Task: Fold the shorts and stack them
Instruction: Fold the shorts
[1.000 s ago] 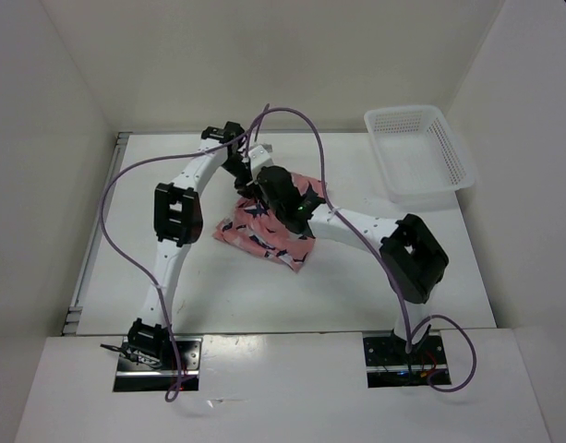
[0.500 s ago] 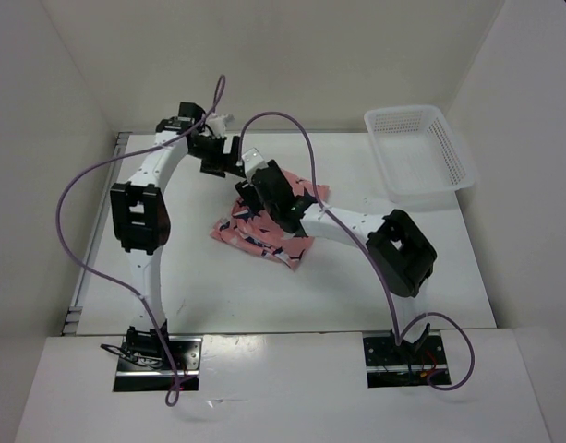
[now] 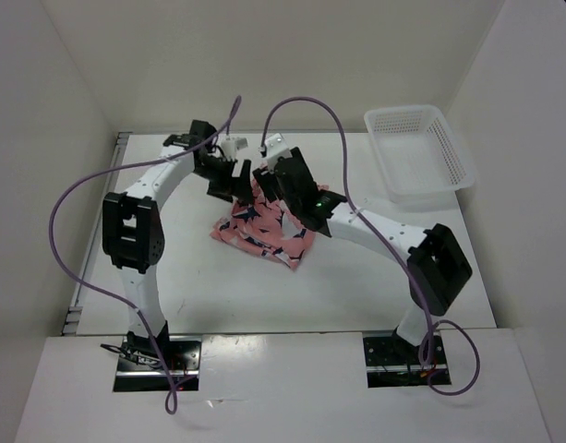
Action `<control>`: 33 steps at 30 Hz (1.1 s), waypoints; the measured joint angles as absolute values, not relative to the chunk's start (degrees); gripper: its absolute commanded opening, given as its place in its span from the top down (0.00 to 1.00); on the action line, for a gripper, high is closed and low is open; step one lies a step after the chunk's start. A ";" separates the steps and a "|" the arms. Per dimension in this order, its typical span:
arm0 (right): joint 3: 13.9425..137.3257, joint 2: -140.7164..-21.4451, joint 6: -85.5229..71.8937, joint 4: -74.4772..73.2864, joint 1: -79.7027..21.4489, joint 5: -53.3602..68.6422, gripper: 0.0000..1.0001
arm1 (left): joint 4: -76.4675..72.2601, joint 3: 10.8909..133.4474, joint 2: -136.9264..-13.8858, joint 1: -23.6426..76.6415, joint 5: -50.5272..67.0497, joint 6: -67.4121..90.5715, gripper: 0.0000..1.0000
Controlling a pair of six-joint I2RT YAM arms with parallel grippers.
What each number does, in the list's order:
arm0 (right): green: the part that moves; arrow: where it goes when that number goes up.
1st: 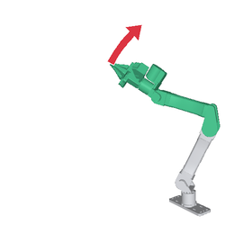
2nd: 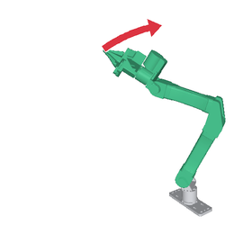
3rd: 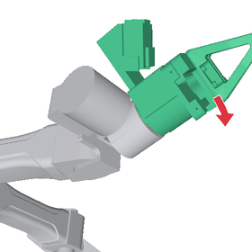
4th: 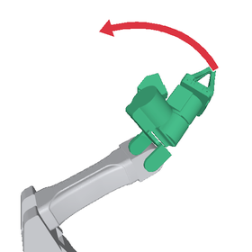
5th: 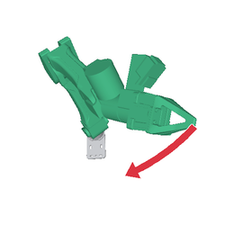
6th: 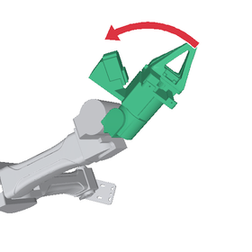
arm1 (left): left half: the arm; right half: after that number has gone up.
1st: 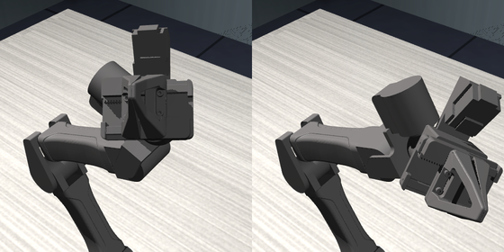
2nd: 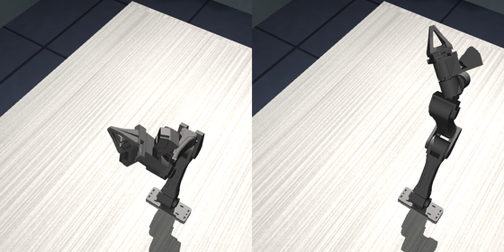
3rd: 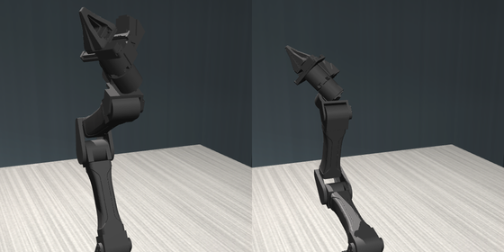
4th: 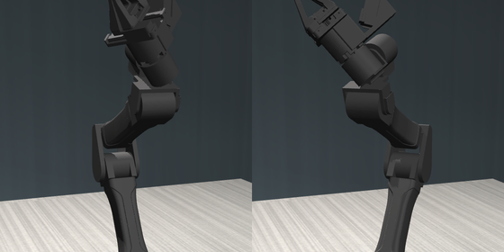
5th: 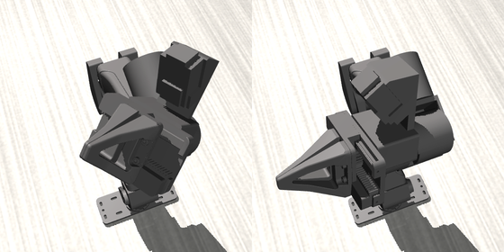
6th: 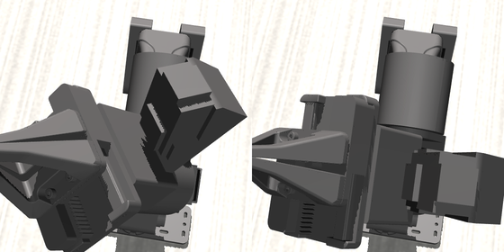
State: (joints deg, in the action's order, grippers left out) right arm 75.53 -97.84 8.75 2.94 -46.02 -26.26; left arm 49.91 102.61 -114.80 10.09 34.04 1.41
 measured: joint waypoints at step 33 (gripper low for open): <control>60.93 -97.12 11.90 4.93 -32.21 -19.20 0.22 | 47.33 79.83 -116.49 9.21 42.98 1.34 0.00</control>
